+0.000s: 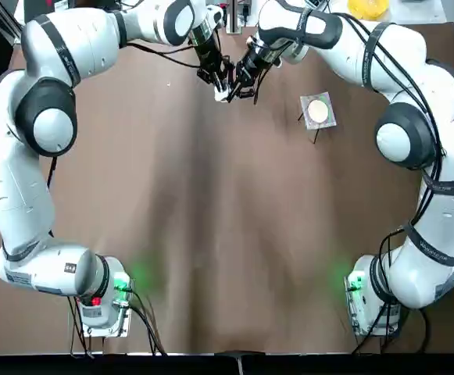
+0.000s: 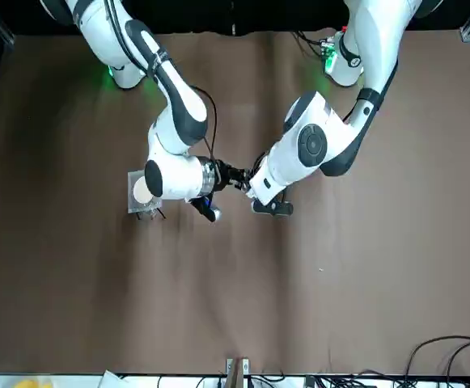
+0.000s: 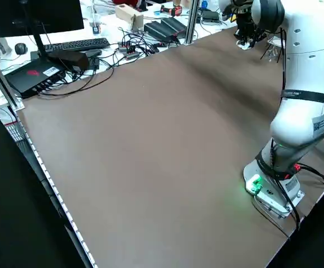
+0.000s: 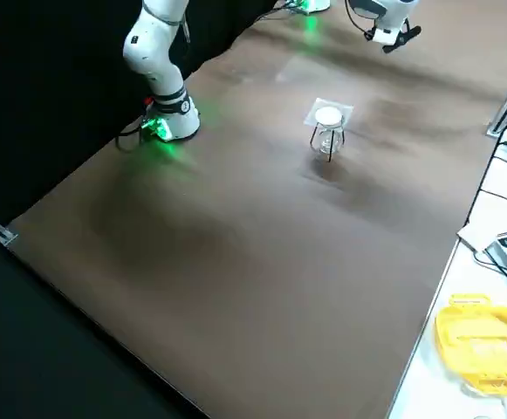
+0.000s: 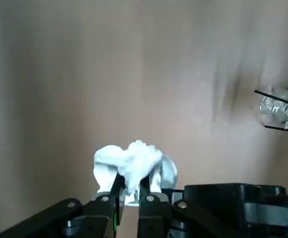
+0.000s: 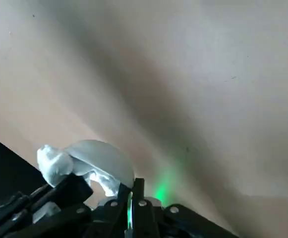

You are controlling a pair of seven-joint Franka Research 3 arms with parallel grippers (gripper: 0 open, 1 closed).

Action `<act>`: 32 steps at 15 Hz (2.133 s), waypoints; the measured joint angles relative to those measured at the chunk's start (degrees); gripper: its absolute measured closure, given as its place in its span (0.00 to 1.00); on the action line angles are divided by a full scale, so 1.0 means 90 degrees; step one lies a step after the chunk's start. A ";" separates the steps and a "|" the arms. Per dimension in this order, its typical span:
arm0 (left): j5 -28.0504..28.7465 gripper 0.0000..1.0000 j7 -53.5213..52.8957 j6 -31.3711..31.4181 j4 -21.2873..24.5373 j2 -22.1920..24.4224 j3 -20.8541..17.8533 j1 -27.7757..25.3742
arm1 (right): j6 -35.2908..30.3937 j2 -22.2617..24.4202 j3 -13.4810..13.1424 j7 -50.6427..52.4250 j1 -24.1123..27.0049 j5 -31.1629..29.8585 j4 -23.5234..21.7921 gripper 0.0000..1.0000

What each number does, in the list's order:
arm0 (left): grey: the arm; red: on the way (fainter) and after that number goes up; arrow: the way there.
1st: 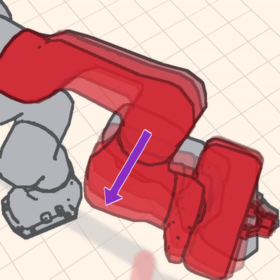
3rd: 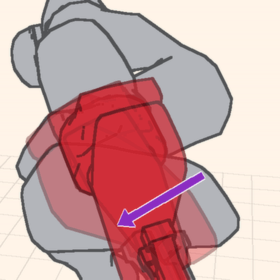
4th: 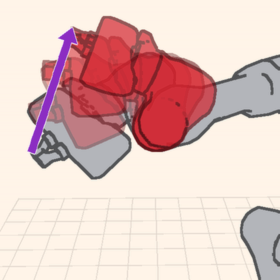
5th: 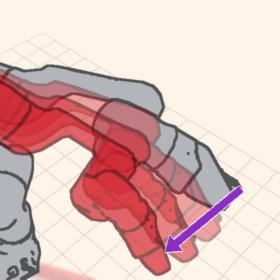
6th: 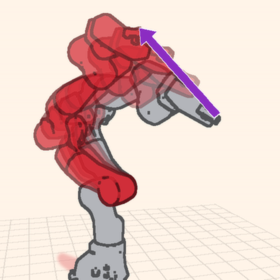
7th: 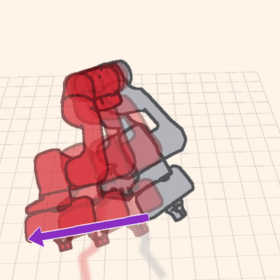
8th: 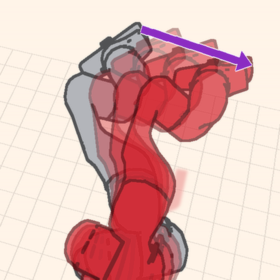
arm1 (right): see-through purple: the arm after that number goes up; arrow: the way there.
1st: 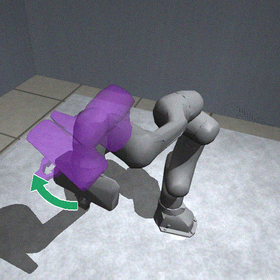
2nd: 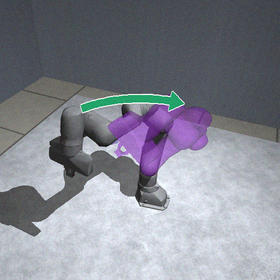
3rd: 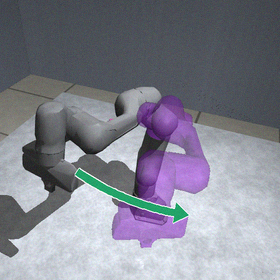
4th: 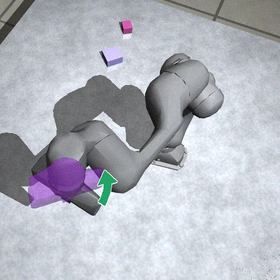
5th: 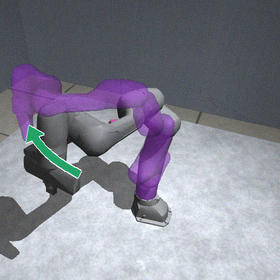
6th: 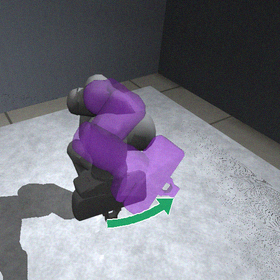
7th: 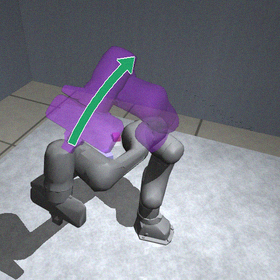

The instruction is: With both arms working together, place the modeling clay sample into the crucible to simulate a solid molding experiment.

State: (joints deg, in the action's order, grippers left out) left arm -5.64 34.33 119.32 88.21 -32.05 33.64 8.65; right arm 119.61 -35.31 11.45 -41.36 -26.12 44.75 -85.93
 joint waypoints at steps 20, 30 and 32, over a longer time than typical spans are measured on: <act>0.0056 0.59 0.0232 -0.0106 0.0043 -0.0001 -0.0074 0.0261 | -0.0083 0.0002 -0.0050 0.0009 0.0116 0.0020 0.0012 0.96; 0.0051 0.15 0.0553 -0.0133 0.0052 0.0000 -0.0091 0.0279 | -0.0073 0.0017 -0.0054 0.0031 0.0141 0.0040 0.0065 0.96; 0.0046 0.02 0.0581 -0.0131 0.0042 0.0003 -0.0074 0.0281 | -0.0052 0.0014 -0.0050 0.0031 0.0142 0.0048 0.0081 0.96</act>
State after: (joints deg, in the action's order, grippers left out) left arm -5.23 39.56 118.14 88.59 -32.02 32.97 11.18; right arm 119.15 -35.18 10.99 -41.08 -24.84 45.18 -85.21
